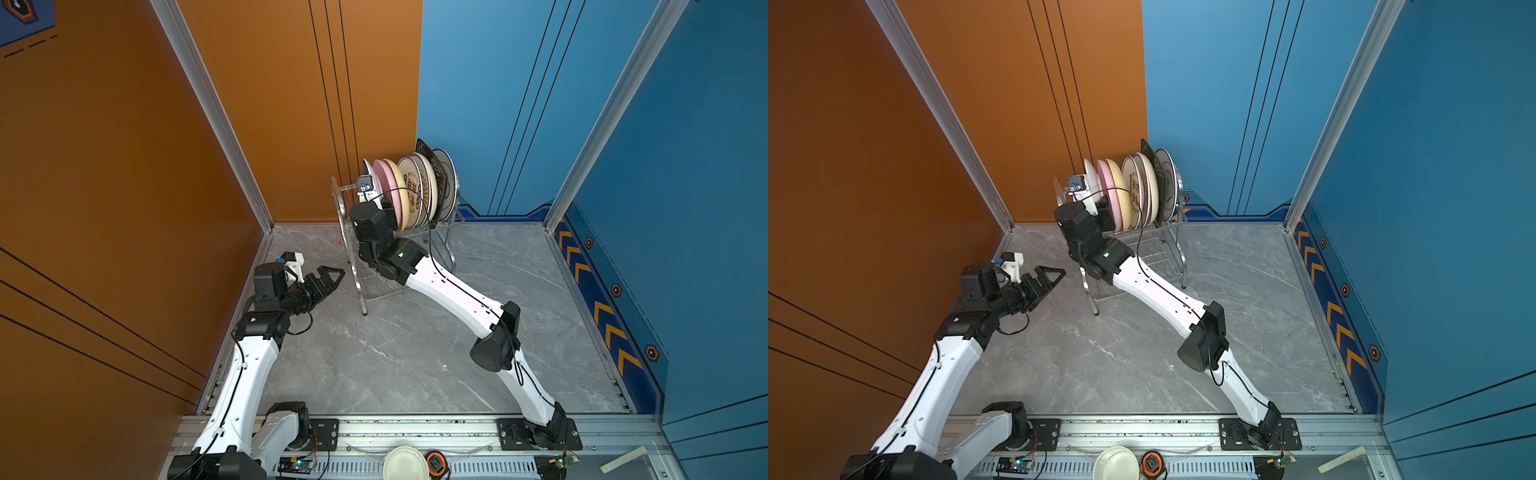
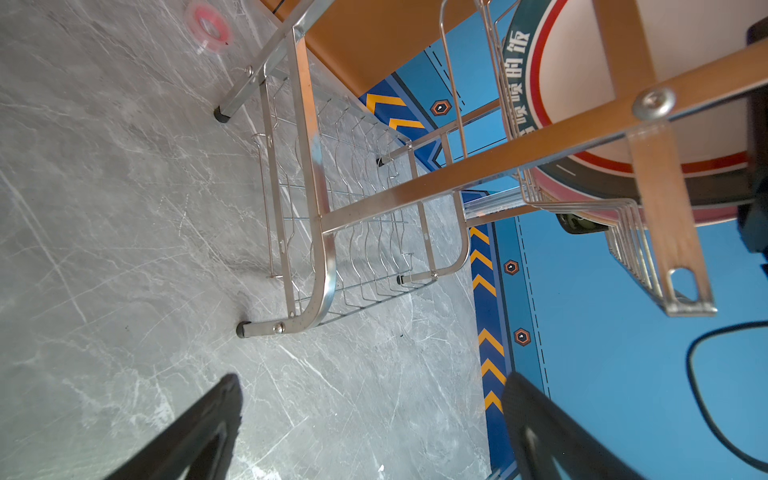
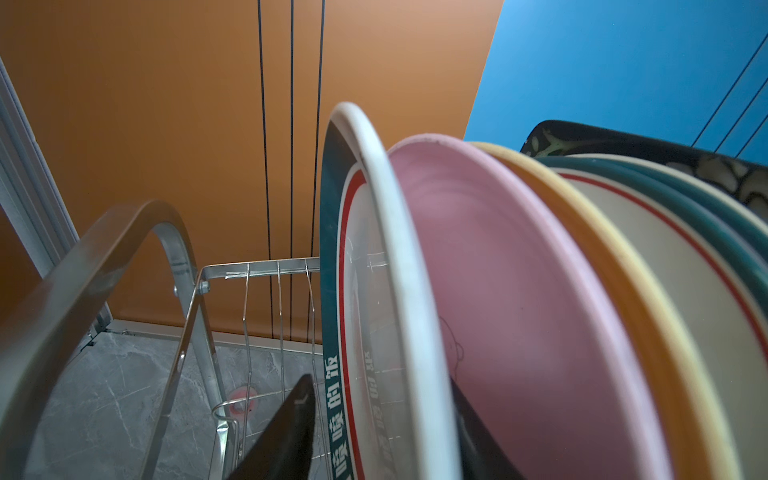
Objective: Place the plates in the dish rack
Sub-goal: 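Lower the white plate into the rack slot beside the pink plate with the right gripper, then open the right gripper and lift it off the white plate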
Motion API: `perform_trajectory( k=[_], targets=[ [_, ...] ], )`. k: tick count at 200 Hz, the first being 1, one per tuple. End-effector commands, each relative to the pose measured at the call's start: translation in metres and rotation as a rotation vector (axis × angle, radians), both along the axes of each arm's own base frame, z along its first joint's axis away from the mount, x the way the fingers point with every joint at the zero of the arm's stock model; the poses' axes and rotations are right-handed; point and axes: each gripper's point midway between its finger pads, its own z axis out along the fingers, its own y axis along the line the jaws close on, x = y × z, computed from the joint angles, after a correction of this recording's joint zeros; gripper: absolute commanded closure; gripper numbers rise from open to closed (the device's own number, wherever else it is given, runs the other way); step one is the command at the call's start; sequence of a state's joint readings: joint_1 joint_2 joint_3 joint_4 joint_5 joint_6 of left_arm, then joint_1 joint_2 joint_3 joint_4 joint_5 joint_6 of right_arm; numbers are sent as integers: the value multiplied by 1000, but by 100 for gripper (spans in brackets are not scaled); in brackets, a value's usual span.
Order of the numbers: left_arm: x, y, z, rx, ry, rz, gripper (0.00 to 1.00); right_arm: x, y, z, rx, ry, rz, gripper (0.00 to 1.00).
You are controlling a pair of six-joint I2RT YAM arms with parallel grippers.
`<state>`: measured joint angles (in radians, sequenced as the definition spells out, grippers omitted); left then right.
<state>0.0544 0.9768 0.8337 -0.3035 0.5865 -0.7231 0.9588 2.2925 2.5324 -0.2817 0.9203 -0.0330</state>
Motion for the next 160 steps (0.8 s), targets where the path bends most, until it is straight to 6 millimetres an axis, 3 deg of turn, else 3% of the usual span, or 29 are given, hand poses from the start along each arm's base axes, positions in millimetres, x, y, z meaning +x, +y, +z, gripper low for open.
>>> perform_trajectory(
  k=[1,65,74,78,101,160],
  targets=[
    [-2,3,6,5,-23,11,2,-20,-22,40,36,-31,-14,50],
    [-3,6,11,10,-34,26,2,-47,-29,54,55,-16,21,42],
    [-3,6,11,11,-33,28,2,-47,-26,47,55,1,36,41],
    [-3,7,11,12,-34,30,2,-53,-35,60,82,-9,42,40],
    [-3,8,14,17,-38,36,2,-65,-40,66,112,10,78,38],
    [-2,16,18,66,-45,58,2,-98,-61,62,178,102,170,33]
  ],
)
